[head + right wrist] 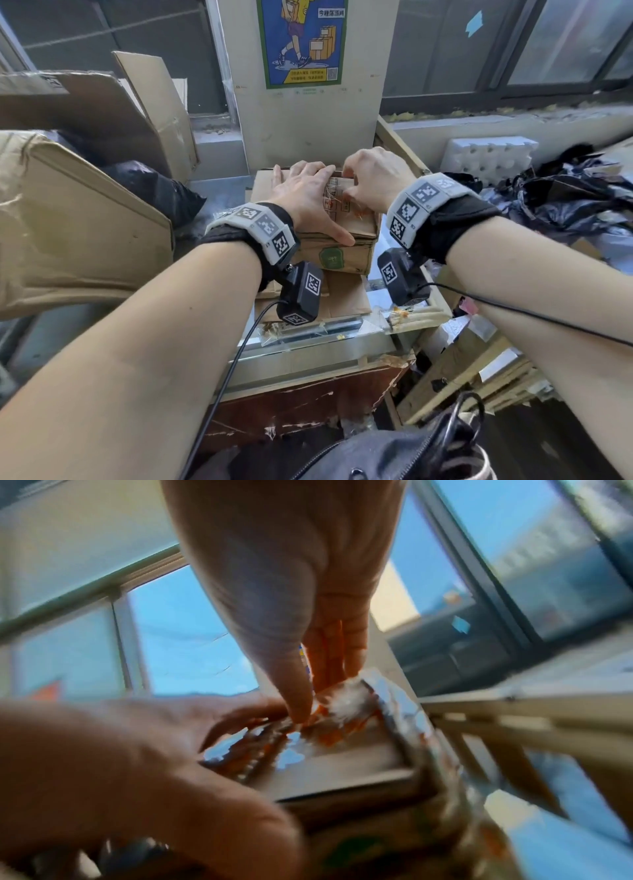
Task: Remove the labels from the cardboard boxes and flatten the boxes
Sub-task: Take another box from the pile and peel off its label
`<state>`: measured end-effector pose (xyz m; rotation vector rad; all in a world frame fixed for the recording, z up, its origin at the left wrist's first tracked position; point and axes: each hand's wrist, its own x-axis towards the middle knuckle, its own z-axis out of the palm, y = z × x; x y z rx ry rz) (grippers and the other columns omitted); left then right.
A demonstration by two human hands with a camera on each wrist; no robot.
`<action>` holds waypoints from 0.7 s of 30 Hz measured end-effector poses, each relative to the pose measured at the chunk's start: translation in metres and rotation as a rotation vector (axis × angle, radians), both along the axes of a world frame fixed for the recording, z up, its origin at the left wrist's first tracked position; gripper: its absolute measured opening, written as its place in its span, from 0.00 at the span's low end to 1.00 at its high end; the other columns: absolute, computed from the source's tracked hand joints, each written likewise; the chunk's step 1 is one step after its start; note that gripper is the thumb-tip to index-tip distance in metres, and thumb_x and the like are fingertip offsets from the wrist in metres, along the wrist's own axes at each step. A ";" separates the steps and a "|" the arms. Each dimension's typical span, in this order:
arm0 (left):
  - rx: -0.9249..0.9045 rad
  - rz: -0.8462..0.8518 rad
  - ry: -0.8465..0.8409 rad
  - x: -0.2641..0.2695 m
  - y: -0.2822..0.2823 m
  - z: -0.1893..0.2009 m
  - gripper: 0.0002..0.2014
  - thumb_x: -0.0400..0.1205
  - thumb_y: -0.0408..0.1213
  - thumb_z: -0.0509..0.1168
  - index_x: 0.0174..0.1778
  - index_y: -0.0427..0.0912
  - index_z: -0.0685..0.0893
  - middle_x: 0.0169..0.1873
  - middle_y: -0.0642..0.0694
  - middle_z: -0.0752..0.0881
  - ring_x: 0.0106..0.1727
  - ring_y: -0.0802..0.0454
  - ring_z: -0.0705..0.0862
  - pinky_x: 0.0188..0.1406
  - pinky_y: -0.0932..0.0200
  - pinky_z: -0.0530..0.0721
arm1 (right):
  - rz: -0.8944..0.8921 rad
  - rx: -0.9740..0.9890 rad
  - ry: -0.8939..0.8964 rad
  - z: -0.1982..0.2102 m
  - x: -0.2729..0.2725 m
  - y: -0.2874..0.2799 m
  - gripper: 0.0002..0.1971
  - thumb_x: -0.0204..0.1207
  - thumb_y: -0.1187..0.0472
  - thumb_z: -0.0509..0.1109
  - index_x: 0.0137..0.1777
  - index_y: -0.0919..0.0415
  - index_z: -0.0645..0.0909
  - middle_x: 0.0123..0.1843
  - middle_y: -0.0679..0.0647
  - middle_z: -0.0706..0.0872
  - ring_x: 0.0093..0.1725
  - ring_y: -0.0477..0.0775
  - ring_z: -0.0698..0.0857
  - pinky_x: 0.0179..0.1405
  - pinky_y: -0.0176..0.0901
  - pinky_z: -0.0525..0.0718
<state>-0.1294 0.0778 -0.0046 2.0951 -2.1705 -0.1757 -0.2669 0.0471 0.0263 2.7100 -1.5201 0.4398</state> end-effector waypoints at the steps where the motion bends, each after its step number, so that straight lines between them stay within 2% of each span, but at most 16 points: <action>1: 0.002 0.002 0.001 0.000 0.000 0.000 0.67 0.53 0.73 0.75 0.85 0.52 0.52 0.83 0.52 0.56 0.84 0.49 0.47 0.82 0.34 0.38 | -0.023 0.057 -0.053 -0.002 0.002 -0.002 0.08 0.75 0.57 0.70 0.50 0.58 0.87 0.50 0.57 0.88 0.52 0.59 0.85 0.51 0.46 0.82; 3: 0.001 0.003 0.001 0.000 0.003 0.000 0.67 0.54 0.73 0.76 0.85 0.52 0.52 0.83 0.51 0.56 0.85 0.49 0.47 0.82 0.34 0.39 | -0.067 0.139 -0.144 -0.006 0.004 -0.006 0.05 0.73 0.60 0.73 0.45 0.55 0.89 0.48 0.55 0.89 0.50 0.56 0.86 0.53 0.46 0.85; 7: -0.006 0.002 0.007 0.000 0.006 0.000 0.66 0.54 0.73 0.76 0.85 0.52 0.52 0.83 0.51 0.57 0.84 0.49 0.48 0.81 0.34 0.38 | -0.146 0.180 -0.293 -0.011 0.006 -0.009 0.06 0.70 0.65 0.74 0.40 0.54 0.90 0.44 0.55 0.90 0.45 0.55 0.87 0.48 0.44 0.87; 12: -0.006 0.010 0.007 -0.001 0.007 0.000 0.66 0.54 0.73 0.76 0.85 0.52 0.52 0.82 0.51 0.57 0.84 0.49 0.48 0.81 0.34 0.39 | -0.141 0.173 -0.308 -0.017 0.007 -0.009 0.07 0.74 0.66 0.71 0.42 0.56 0.89 0.51 0.53 0.86 0.52 0.54 0.84 0.54 0.47 0.84; 14: -0.007 0.009 0.006 -0.001 0.007 0.000 0.66 0.54 0.73 0.76 0.85 0.52 0.52 0.83 0.51 0.57 0.84 0.49 0.48 0.82 0.34 0.39 | -0.126 0.190 -0.323 -0.019 0.004 -0.009 0.07 0.75 0.64 0.71 0.40 0.54 0.88 0.52 0.52 0.86 0.53 0.52 0.84 0.55 0.47 0.84; 17: -0.006 0.008 0.005 -0.002 0.006 -0.001 0.67 0.53 0.73 0.76 0.85 0.53 0.51 0.83 0.51 0.56 0.84 0.49 0.48 0.82 0.34 0.39 | -0.096 0.246 -0.352 -0.020 0.001 -0.011 0.07 0.75 0.63 0.72 0.38 0.51 0.86 0.50 0.52 0.88 0.52 0.50 0.84 0.53 0.43 0.83; 21: 0.004 0.003 0.003 -0.002 0.005 0.000 0.67 0.53 0.73 0.76 0.85 0.53 0.51 0.83 0.51 0.56 0.84 0.49 0.48 0.82 0.35 0.38 | -0.053 0.330 -0.397 -0.018 -0.003 -0.013 0.07 0.73 0.64 0.75 0.35 0.52 0.85 0.47 0.53 0.88 0.46 0.51 0.86 0.51 0.46 0.85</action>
